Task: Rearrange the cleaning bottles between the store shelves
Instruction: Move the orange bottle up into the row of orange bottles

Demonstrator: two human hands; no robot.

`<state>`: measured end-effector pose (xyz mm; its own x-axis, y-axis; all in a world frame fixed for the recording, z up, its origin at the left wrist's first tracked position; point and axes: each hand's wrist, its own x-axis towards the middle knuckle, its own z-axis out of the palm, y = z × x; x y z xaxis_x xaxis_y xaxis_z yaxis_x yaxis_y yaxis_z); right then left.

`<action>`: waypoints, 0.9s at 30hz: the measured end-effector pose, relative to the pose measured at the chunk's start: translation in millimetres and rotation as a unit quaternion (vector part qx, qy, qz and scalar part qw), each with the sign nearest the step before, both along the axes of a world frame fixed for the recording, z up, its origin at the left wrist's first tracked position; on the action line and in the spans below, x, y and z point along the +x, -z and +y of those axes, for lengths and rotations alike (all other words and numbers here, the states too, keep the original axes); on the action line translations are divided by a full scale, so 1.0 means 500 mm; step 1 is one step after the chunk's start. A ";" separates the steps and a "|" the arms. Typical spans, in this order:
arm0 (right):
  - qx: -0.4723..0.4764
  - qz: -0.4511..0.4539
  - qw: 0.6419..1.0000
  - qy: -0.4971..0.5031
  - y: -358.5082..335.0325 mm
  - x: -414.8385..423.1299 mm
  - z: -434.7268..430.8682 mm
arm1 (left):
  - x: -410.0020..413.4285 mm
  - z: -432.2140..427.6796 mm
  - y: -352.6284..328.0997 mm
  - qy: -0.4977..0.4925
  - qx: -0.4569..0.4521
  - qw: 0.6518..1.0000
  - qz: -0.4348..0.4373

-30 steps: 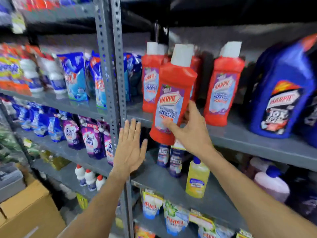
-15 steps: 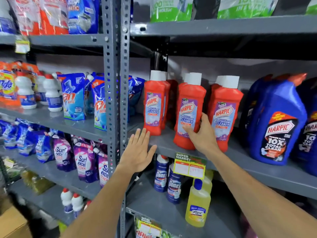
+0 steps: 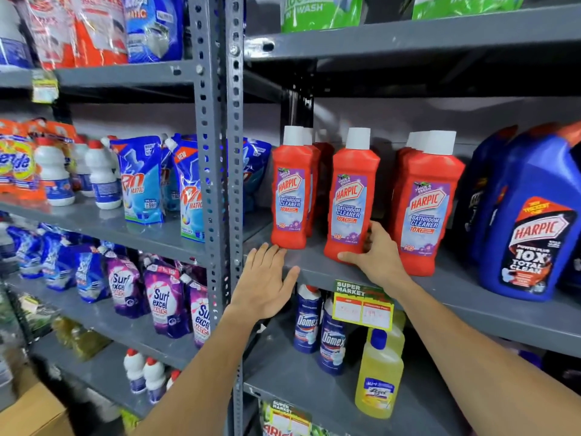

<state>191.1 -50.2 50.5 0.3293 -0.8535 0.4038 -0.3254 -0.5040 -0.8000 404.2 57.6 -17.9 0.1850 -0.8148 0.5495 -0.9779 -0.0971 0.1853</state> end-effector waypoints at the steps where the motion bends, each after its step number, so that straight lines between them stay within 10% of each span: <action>1: 0.003 0.001 1.000 -0.004 0.000 0.003 -0.001 | 0.000 -0.001 0.000 0.000 -0.003 1.000 -0.001; 27: 0.002 0.017 1.000 -0.007 0.015 0.009 -0.017 | -0.011 0.005 -0.006 -0.005 0.000 1.000 0.012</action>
<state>195.7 -58.7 43.1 0.3543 -0.8510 0.3877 -0.3466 -0.5045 -0.7908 398.8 59.9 -15.0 0.2069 -0.8123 0.5453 -0.9720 -0.1073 0.2089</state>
